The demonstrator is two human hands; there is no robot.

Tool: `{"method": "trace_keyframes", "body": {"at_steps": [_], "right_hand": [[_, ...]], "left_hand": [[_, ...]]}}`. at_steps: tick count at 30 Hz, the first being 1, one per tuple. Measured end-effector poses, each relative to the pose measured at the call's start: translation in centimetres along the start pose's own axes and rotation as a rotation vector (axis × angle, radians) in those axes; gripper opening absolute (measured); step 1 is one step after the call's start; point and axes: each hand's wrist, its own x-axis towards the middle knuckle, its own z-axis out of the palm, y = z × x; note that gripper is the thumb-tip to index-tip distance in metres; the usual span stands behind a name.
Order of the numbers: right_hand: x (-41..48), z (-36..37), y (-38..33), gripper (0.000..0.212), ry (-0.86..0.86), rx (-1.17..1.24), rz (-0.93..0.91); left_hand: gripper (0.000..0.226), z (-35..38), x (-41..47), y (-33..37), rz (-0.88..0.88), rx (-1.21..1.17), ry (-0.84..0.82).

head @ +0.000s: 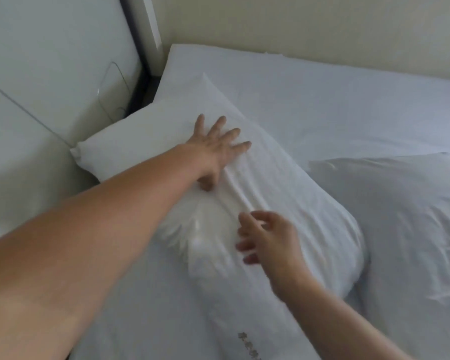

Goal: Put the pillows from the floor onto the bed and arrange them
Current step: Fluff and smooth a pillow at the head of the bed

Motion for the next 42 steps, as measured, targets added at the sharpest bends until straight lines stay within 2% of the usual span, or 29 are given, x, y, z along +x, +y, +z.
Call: {"method": "trace_keyframes", "body": {"at_steps": [2,3,5,7,8,9,11,13,16,19,22,25,28,30,33,35,37,38,39,40,42], "right_hand": [[-2.4,2.7,2.5,0.057,-0.239,0.497,0.47],[-2.4,3.9,3.8,0.07,-0.324,0.628,0.623],[-1.0,6.2,5.9,0.098,-0.399,0.792,0.799],[0.2,8.1,6.9,0.114,-0.336,0.891,0.891],[0.8,9.0,7.3,0.11,-0.271,0.952,0.87],[1.3,9.7,7.5,0.095,-0.176,1.021,0.823],[1.8,10.2,7.4,0.053,0.041,1.125,0.679],[1.7,10.1,7.4,0.028,0.192,1.053,0.559],[0.3,9.4,6.5,0.021,0.276,0.904,0.381],[-1.9,8.0,3.7,0.014,0.325,0.735,0.129],[-4.3,4.3,-0.5,0.027,0.316,0.509,-0.062],[-6.3,-0.6,-4.9,0.047,0.388,0.231,-0.25],[-6.9,-3.9,-8.7,0.046,0.469,0.004,-0.437],[-6.6,-5.3,-10.8,0.04,0.483,-0.064,-0.542],[-4.9,-6.6,-12.8,0.042,0.5,-0.154,-0.685],[-2.6,-7.6,-13.1,0.037,0.51,-0.253,-0.704],[0.2,-8.8,-12.5,0.022,0.503,-0.366,-0.616],[1.3,-9.3,-11.9,0.018,0.483,-0.409,-0.538],[2.2,-9.6,-11.1,0.025,0.45,-0.447,-0.461],[3.0,-9.7,-9.9,0.042,0.402,-0.479,-0.405],[4.3,-9.3,-6.9,0.071,0.298,-0.537,-0.365]], "left_hand": [[0.115,0.5,1.2,0.9,0.033,0.018,-0.082],[0.106,0.6,1.5,1.2,0.039,-0.007,-0.114],[0.074,0.1,1.7,1.0,0.034,-0.073,-0.112],[0.036,-0.2,1.3,0.4,0.022,-0.105,-0.077],[0.025,-0.1,1.0,0.1,0.009,-0.104,-0.045],[0.021,0.2,0.6,-0.1,0.002,-0.104,-0.023],[0.019,0.7,-0.2,-0.4,-0.003,-0.13,-0.023],[0.016,0.2,-1.3,-0.7,0.001,-0.18,-0.04],[0.026,-2.5,-3.4,-1.6,-0.015,-0.258,-0.034],[0.03,-5.5,-5.6,-2.5,-0.038,-0.325,0.041],[0.026,-8.4,-7.6,-3.0,-0.082,-0.366,0.131],[0.023,-10.5,-9.8,-3.9,-0.129,-0.415,0.141],[0.023,-11.1,-12.4,-5.5,-0.186,-0.552,0.085],[0.022,-11.0,-14.3,-6.4,-0.203,-0.689,0.073],[0.031,-10.6,-16.6,-6.5,-0.187,-0.886,0.038],[0.035,-9.5,-17.1,-5.3,-0.167,-0.985,-0.043],[0.026,-7.6,-16.2,-3.9,-0.141,-1.114,-0.108],[0.022,-6.5,-15.2,-3.3,-0.15,-1.188,-0.091],[0.019,-5.2,-13.9,-2.8,-0.184,-1.232,-0.04],[0.019,-3.9,-12.6,-2.4,-0.243,-1.225,0.023],[0.023,-0.3,-10.0,-1.7,-0.41,-1.099,0.119]]}}
